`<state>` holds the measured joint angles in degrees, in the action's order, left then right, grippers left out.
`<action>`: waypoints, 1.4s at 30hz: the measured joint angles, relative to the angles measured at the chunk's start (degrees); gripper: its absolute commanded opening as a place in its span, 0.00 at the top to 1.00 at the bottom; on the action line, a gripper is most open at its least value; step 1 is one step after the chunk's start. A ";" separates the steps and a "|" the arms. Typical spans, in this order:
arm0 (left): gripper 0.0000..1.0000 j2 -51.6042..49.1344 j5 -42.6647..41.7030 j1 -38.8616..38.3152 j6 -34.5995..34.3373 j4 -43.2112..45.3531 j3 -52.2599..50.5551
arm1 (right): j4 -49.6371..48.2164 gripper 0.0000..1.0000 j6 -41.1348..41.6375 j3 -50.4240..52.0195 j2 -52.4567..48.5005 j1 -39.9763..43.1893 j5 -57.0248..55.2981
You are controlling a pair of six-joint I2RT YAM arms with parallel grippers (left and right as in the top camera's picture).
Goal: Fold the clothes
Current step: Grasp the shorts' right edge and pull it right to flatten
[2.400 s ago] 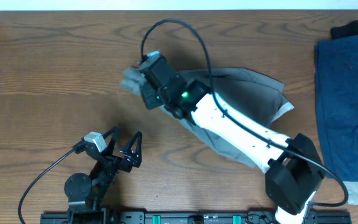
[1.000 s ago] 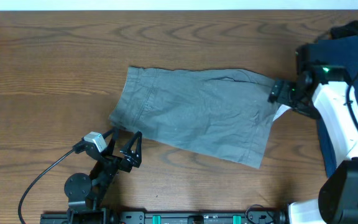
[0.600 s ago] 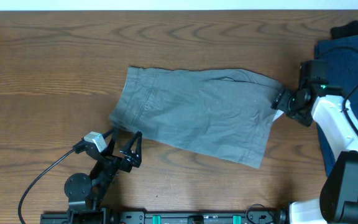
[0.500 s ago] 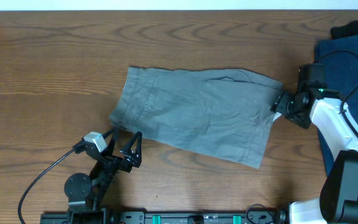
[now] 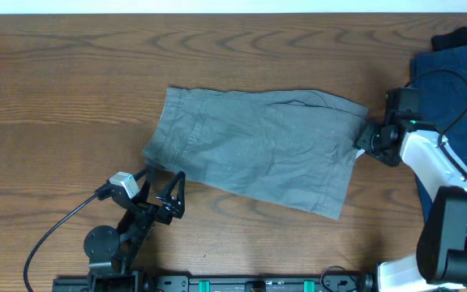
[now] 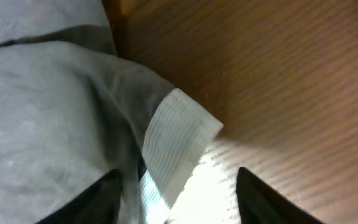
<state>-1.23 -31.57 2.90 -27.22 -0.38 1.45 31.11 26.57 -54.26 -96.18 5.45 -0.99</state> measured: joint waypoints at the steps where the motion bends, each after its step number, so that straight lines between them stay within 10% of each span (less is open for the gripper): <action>1: 0.02 0.00 -0.02 0.02 -0.02 0.00 0.00 | -0.42 0.50 0.11 0.02 -0.66 0.00 0.00; 15: 0.02 0.00 -0.02 0.00 0.00 0.00 0.00 | -3.32 0.99 1.42 0.04 -2.69 0.00 0.28; 42: 0.02 0.00 -0.02 0.00 0.00 0.00 0.00 | -0.98 0.99 1.55 -3.78 9.18 0.00 0.39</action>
<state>-1.23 -31.59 2.90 -27.22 -0.38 1.45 30.13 28.12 -58.04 -87.00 5.45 -0.60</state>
